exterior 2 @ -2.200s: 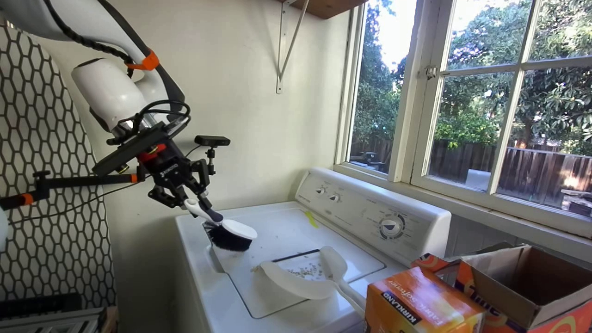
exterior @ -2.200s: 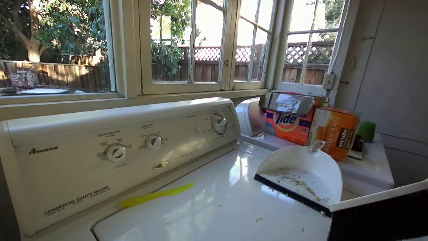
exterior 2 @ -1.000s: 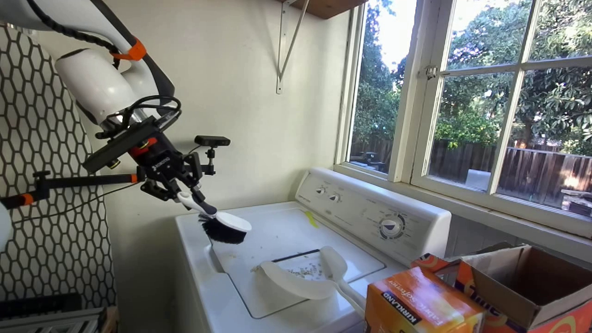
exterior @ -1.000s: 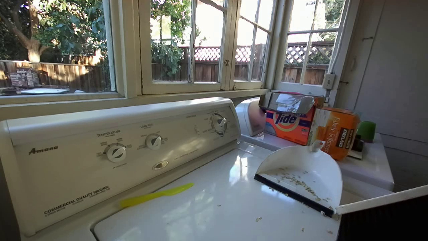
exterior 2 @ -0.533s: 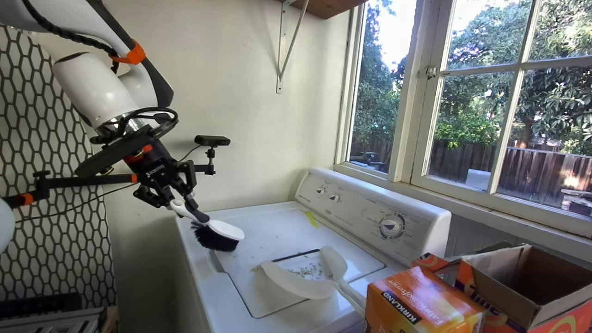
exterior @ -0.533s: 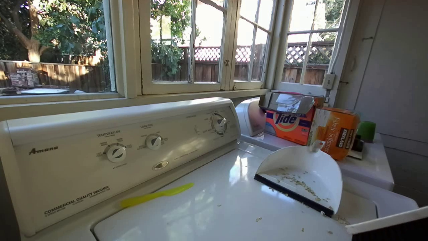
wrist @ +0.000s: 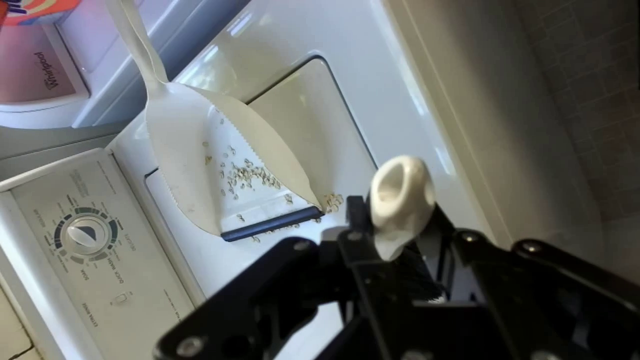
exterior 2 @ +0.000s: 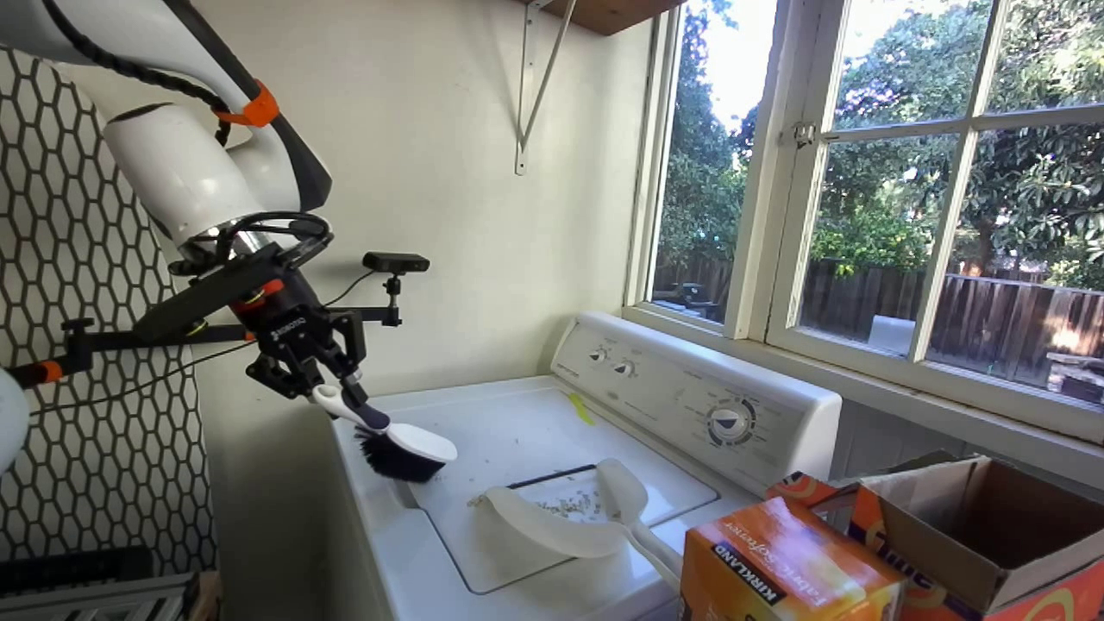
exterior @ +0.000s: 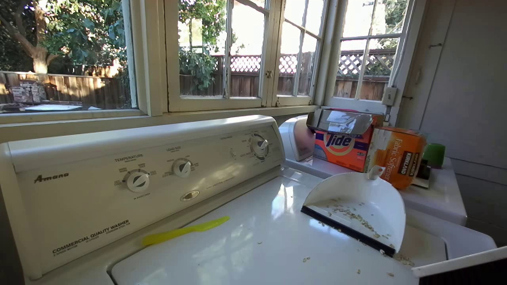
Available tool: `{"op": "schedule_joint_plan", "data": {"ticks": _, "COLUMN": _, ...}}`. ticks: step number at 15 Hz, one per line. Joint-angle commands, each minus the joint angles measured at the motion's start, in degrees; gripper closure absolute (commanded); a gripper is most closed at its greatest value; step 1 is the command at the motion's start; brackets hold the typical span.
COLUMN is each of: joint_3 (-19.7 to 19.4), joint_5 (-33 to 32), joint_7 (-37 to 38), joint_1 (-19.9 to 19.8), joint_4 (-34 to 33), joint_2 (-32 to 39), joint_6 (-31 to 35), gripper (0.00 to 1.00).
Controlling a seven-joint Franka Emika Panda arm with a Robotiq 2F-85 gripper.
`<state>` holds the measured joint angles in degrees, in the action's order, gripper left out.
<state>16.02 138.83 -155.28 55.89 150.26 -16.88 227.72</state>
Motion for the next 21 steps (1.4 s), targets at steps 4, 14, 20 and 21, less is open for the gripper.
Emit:
{"op": "schedule_joint_plan", "data": {"ticks": 4, "joint_3": -0.9, "joint_5": -5.2, "joint_7": -1.4, "joint_1": -3.6, "joint_4": -1.5, "joint_2": 1.3, "joint_6": -1.5, "gripper": 0.93}}
{"op": "schedule_joint_plan", "data": {"ticks": 14, "joint_3": 0.8, "joint_5": -8.4, "joint_7": -1.2, "joint_1": -5.2, "joint_4": -1.6, "joint_2": 0.8, "joint_6": -4.2, "gripper": 0.93}}
{"op": "schedule_joint_plan", "data": {"ticks": 20, "joint_3": -0.6, "joint_5": -3.2, "joint_7": -2.7, "joint_1": -1.6, "joint_4": -1.5, "joint_2": 0.8, "joint_6": -3.1, "gripper": 0.93}}
{"op": "schedule_joint_plan", "data": {"ticks": 21, "joint_3": -0.9, "joint_5": -2.4, "joint_7": -2.7, "joint_1": -1.0, "joint_4": -1.5, "joint_2": 1.0, "joint_6": -2.7, "gripper": 0.93}}
